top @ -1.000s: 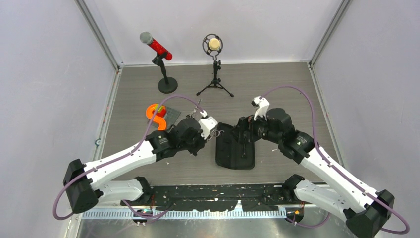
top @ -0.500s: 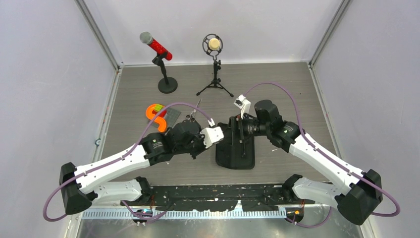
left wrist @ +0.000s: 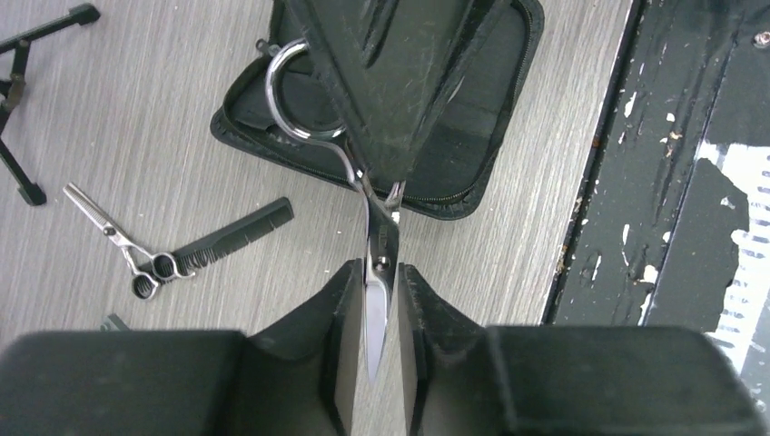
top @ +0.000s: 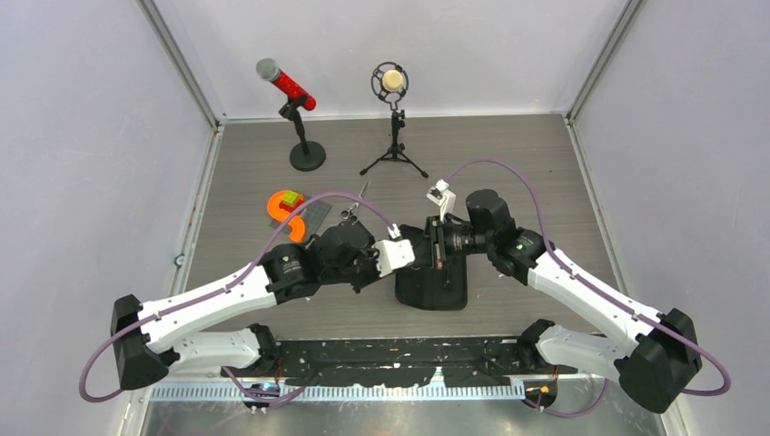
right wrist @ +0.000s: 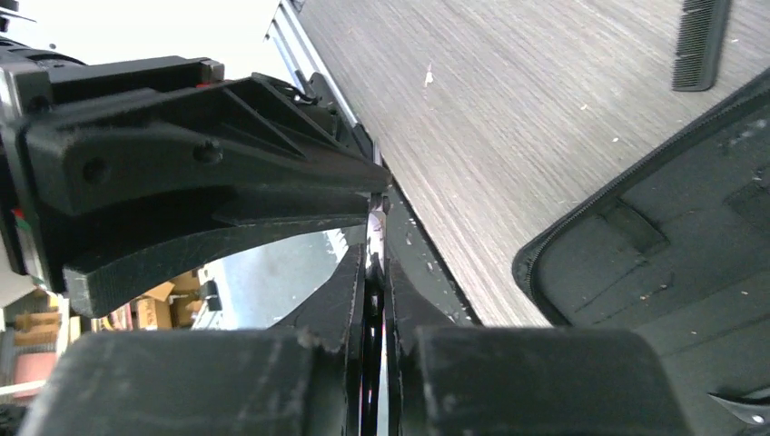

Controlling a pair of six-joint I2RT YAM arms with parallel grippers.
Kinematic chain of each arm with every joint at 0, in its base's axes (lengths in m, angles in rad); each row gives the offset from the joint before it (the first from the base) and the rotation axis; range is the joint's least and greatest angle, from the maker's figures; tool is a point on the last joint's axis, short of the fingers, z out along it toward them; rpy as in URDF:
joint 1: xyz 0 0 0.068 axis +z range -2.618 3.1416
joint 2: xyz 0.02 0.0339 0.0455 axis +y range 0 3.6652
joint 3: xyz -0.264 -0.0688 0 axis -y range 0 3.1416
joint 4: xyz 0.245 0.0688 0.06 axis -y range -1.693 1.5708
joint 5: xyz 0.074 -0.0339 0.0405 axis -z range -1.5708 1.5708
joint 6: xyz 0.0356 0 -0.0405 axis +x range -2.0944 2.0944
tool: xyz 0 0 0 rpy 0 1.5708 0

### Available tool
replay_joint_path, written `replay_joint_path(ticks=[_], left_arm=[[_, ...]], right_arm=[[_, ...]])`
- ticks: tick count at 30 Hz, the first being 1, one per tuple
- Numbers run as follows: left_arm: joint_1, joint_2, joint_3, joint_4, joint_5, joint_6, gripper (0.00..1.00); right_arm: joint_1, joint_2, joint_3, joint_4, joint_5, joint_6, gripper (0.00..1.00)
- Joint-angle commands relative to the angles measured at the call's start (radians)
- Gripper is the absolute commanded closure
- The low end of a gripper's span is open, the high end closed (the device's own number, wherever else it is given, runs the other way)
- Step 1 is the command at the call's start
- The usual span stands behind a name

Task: Sort the hair-cutting tools
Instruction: Pick up the scissors from the center of the board.

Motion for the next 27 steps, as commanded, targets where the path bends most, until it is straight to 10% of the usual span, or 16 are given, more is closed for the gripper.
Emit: replay_joint_path(ticks=[1,11,27], left_arm=[[-0.003,0.001,0.026,0.059,-0.081,-0.034,0.70],[0.202,0.093,-0.025,0.289,0.125,-0.457,0.37],[0.301,0.281,-0.117,0.355,0.311,-0.873,0.36]], right_arm=[[-0.007,-0.076,-0.044,0.034,0.066,-0.017,0.95],[-0.023,-0.338,-0.256,0.145,0.331,0.025,0.95],[0.074,-0.574,-0.395,0.105,0.471,-0.355,0.95]])
